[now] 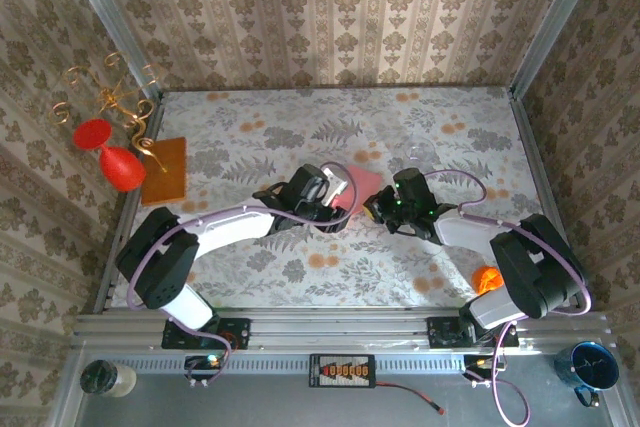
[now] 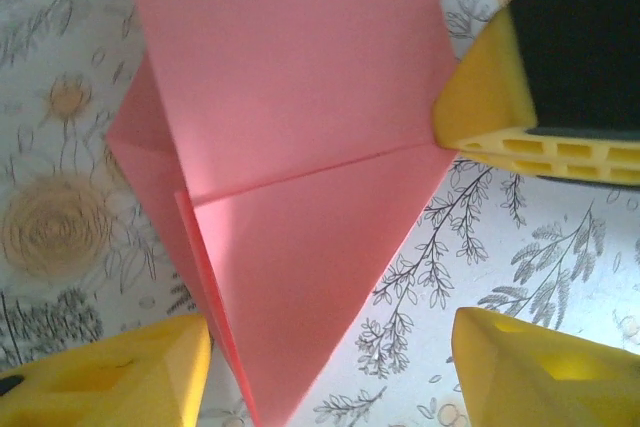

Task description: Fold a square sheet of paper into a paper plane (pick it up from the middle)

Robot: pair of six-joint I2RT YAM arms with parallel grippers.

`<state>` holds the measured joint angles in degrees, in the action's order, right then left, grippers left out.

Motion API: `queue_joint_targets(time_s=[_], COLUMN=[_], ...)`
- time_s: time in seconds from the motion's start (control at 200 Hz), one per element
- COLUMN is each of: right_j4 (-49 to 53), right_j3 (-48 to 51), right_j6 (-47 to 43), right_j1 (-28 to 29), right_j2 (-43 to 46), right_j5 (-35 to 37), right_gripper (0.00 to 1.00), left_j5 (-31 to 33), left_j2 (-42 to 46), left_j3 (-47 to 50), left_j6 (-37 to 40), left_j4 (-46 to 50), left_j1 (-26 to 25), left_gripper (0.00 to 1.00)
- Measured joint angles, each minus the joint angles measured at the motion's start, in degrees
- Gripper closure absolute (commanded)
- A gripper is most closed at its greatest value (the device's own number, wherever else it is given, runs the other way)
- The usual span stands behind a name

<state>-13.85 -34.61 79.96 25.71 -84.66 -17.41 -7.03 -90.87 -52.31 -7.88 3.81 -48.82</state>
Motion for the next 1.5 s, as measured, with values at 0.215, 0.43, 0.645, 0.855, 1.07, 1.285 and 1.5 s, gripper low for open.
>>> queue_joint_targets(time_s=[0.215, 0.43, 0.645, 0.855, 1.07, 1.285, 1.5], right_j4=[0.39, 0.37, 0.39, 0.39, 0.37, 0.37, 0.37], right_j3=[-0.57, -0.57, -0.57, -0.57, -0.57, -0.57, -0.57], right_j6=[0.83, 1.49, 1.75, 2.4, 2.78, 2.97, 2.99], right_j1=[-0.61, -1.05, -1.22, -1.38, -1.84, -1.99, -2.21], right_j2=[0.09, 0.09, 0.09, 0.09, 0.09, 0.09, 0.09], right_j5=[-1.62, -2.6, -2.8, -2.84, -3.39, -3.91, -4.04], right_gripper=[0.98, 0.98, 0.97, 0.97, 0.97, 0.96, 0.82], left_j5=[0.74, 3.85, 9.11, 13.81, 15.26, 15.45, 15.43], left_j2=[-1.62, -4.61, -8.52, -8.83, -8.96, -10.08, -10.56], left_j3=[0.72, 1.25, 1.4, 3.48, 4.9, 5.05, 5.07], left_j6=[13.42, 21.09, 24.83, 25.99, 26.14, 26.36, 26.6], left_j4=[-4.48, -8.26, -10.67, -14.91, -17.0, -18.21, -18.91], left_j1=[-2.38, -3.76, -5.92, -6.27, -6.29, -6.62, -6.71], left_gripper=[0.38, 0.42, 0.49, 0.57, 0.59, 0.67, 0.78])
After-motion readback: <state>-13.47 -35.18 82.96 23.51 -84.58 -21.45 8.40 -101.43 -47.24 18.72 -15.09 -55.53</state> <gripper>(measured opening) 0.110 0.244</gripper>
